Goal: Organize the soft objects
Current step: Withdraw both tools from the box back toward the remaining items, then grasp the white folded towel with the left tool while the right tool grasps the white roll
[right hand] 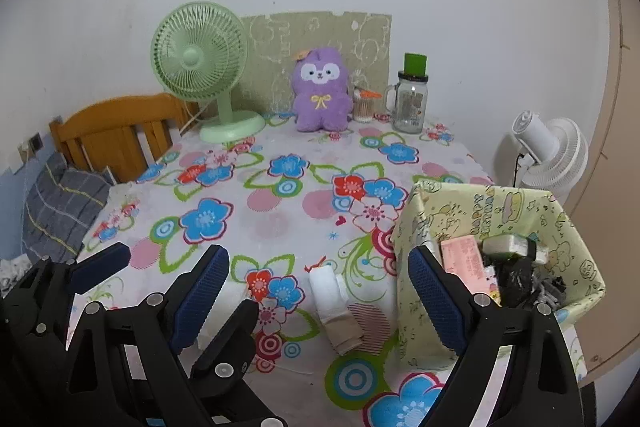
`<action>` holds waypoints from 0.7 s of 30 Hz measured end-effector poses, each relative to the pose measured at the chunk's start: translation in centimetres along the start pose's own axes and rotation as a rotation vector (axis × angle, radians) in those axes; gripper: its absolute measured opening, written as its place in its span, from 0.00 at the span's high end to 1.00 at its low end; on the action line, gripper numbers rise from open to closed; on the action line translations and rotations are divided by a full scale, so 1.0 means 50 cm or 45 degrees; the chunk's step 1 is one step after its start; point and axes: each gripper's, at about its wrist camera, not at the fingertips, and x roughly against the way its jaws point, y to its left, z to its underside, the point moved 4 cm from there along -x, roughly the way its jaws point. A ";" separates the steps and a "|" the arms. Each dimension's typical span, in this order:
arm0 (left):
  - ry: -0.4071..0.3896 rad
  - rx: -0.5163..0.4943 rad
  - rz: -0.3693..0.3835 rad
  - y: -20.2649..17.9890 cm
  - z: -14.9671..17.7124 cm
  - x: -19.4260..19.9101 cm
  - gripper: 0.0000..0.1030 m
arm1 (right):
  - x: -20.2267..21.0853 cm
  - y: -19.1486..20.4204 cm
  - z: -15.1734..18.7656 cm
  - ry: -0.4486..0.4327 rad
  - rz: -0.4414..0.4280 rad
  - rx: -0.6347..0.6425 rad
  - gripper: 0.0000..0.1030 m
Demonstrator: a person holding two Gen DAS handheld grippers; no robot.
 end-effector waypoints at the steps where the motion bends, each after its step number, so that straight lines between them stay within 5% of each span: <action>1: 0.008 0.003 -0.005 0.003 0.002 -0.005 0.01 | -0.008 0.003 0.003 0.014 -0.002 0.000 0.10; 21: 0.188 0.075 -0.035 0.045 0.059 -0.119 0.01 | -0.138 0.029 0.054 0.249 0.006 0.027 0.27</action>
